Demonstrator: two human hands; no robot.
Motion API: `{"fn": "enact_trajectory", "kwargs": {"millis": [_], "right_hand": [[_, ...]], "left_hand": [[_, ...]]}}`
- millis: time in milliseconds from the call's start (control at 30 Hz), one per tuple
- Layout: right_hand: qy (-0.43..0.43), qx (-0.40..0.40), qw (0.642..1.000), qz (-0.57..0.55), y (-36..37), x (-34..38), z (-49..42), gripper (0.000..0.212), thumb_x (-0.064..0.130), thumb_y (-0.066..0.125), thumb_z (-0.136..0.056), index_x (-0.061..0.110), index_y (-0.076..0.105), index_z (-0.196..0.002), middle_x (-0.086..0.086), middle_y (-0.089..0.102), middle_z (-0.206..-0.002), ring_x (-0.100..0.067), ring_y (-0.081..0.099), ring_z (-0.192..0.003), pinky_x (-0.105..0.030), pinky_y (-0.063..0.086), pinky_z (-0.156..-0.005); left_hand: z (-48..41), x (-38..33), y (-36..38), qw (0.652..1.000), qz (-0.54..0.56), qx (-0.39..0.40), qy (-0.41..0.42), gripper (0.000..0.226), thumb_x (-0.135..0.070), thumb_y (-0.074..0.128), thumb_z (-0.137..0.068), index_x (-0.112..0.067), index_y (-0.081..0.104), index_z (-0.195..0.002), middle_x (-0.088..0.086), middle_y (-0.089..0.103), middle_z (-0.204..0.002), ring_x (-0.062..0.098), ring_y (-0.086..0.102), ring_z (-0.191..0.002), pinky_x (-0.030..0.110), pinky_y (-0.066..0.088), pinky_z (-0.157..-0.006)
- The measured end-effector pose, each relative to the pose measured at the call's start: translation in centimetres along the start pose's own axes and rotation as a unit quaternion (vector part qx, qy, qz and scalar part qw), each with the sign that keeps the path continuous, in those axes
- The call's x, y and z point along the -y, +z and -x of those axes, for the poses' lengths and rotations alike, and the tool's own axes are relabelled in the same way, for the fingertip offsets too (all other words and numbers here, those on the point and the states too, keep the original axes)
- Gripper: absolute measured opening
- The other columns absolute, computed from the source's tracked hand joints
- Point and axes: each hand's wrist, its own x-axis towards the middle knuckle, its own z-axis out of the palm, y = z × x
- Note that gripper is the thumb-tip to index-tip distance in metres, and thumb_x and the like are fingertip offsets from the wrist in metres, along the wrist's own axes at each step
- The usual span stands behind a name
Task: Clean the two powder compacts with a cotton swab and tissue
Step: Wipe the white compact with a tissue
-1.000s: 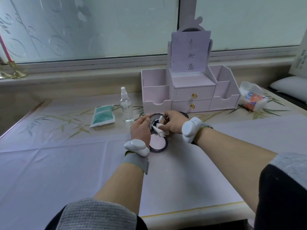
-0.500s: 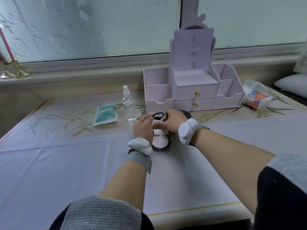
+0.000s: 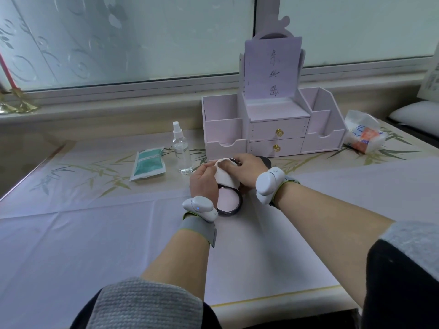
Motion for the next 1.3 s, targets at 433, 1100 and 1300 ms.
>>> {"fn": "enact_trajectory", "kwargs": {"millis": [433,1100,1300], "right_hand": [[0.038,0.078,0.992,-0.092,-0.8,-1.3,0.0,0.022,0.031,0.047,-0.102,0.017,0.063,-0.097,-0.01,0.064,-0.094,-0.041,0.065,-0.099,-0.057,0.055,-0.086],[0.002,0.085,0.993,-0.087,-0.5,-1.9,0.1,0.018,0.015,0.075,-0.083,0.027,0.061,-0.082,0.007,0.066,-0.078,-0.011,0.063,-0.073,-0.021,0.055,-0.064],[0.013,0.046,0.999,-0.002,0.0,-0.7,-0.1,0.021,0.038,0.082,-0.069,0.025,0.066,-0.073,0.006,0.066,-0.067,-0.015,0.062,-0.065,-0.036,0.059,-0.064]], "left_hand": [[-0.3,0.6,0.2,1.0,-0.005,-0.009,0.023,0.048,0.008,0.05,-0.083,-0.028,0.078,-0.068,0.001,0.07,-0.072,0.023,0.06,-0.074,0.04,0.053,-0.076],[0.2,0.1,0.1,0.999,0.014,0.014,0.03,0.052,0.011,0.05,-0.083,-0.029,0.08,-0.065,0.0,0.074,-0.076,0.025,0.067,-0.081,0.04,0.057,-0.08],[-0.1,0.4,-0.1,0.999,-0.036,0.007,0.029,0.041,-0.003,0.05,-0.078,-0.03,0.08,-0.076,0.004,0.076,-0.082,0.026,0.066,-0.081,0.052,0.061,-0.072]]}}
